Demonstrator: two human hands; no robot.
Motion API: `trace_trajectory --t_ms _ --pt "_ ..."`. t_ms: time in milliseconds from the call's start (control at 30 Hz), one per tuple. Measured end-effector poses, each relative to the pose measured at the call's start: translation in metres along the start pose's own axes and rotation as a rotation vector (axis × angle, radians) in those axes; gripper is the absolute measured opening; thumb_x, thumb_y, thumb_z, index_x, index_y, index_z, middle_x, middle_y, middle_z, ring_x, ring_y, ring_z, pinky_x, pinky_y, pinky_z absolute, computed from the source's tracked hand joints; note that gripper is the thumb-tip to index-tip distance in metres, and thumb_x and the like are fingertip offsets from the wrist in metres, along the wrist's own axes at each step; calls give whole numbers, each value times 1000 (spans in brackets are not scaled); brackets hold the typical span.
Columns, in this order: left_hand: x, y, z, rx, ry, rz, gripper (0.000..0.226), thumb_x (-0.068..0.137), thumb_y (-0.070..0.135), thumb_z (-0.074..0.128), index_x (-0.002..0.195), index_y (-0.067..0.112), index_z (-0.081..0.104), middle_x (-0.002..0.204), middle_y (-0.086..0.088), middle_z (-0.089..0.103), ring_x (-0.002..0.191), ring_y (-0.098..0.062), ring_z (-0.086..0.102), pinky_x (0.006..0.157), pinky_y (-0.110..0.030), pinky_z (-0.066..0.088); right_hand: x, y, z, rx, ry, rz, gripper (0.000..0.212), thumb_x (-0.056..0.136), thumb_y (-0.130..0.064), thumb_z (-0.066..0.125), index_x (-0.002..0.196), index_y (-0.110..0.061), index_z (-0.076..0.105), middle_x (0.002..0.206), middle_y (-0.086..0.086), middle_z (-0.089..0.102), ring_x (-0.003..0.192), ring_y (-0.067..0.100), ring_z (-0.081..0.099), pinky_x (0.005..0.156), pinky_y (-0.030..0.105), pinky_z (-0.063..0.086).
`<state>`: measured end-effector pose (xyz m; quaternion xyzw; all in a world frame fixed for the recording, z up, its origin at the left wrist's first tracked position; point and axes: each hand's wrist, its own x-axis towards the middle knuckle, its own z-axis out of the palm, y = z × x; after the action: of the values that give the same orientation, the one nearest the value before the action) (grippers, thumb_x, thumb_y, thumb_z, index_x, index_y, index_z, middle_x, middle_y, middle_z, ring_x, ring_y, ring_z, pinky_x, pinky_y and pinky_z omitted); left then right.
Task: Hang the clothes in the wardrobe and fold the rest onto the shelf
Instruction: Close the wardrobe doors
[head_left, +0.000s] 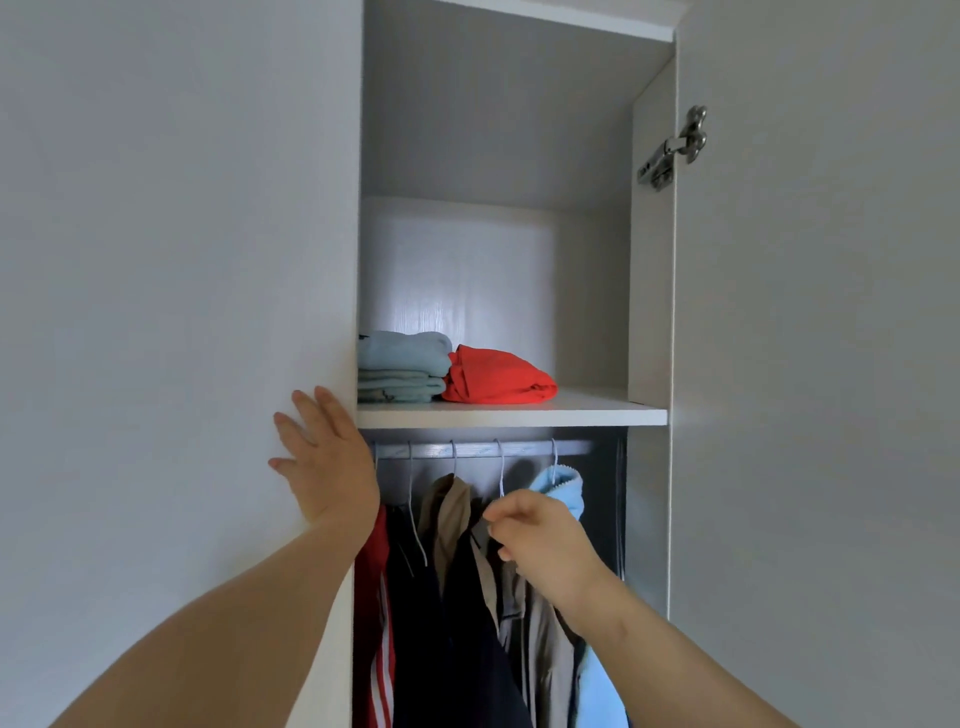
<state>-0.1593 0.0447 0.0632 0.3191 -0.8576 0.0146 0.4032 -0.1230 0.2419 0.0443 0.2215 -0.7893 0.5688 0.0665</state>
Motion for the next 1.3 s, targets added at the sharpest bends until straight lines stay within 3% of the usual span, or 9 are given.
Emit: trace_trajectory --t_ms 100,233,400,567,700,867,1100,1200,1300 --pt "-2 4 -10 -78 -53 30 78 94 16 44 143 -2 -13 153 -23 -4 140 -44 9 105 -50 35 -9 -8 -14 -15 38 2 26 90 -8 47 77 -28 58 76 -13 57 70 4 52 72 15 43" --pt "-10 -3 -36 -256 -144 117 83 89 29 55 147 6 0 154 -15 5 140 -38 11 108 -45 30 -25 -21 -25 -80 80 9 21 90 -8 48 79 -23 58 78 -3 58 68 10 50 58 14 39" --pt "-39 -4 -79 -489 -177 401 57 86 26 56 137 15 34 139 -7 38 125 -28 35 96 -36 37 -53 -53 -34 -139 156 -44 28 88 -6 49 72 -28 57 80 -6 59 69 12 54 56 15 40" --pt "-83 13 -132 -821 -246 471 27 85 19 55 111 15 60 111 -4 64 108 -25 51 87 -31 42 -100 -84 -59 -234 281 -112 27 88 -8 50 70 -28 55 76 -7 59 66 12 53 61 16 41" --pt "-128 44 -177 -1076 -326 556 24 83 17 58 107 18 63 109 1 63 102 -19 57 83 -25 42 -155 -92 -96 -315 421 -107 26 87 -9 50 72 -29 56 70 -15 55 69 7 51 61 17 39" --pt "-177 86 -222 -1237 -416 696 26 82 11 57 107 18 61 108 3 59 93 -15 55 82 -25 43 -221 -97 -151 -487 666 -23 19 87 -13 48 91 -24 62 78 -14 56 70 8 52 53 16 37" --pt "-229 127 -259 -1318 -532 778 24 82 13 58 105 19 62 105 4 59 95 -17 58 84 -26 45 -271 -88 -201 -533 842 125 20 87 -12 43 94 -18 61 80 -7 58 68 9 53 58 23 43" --pt "-241 139 -261 -1352 -565 794 21 82 16 61 102 22 61 103 6 59 88 -13 57 79 -24 45 -273 -74 -214 -554 894 130 28 88 -13 45 114 -15 56 111 2 57 90 18 56 72 27 43" --pt "-250 148 -254 -1383 -593 797 17 82 18 62 95 28 58 97 11 57 80 -7 55 70 -18 40 -262 -60 -226 -484 919 98 56 93 -22 49 143 -11 27 146 8 33 128 26 40 102 35 35"
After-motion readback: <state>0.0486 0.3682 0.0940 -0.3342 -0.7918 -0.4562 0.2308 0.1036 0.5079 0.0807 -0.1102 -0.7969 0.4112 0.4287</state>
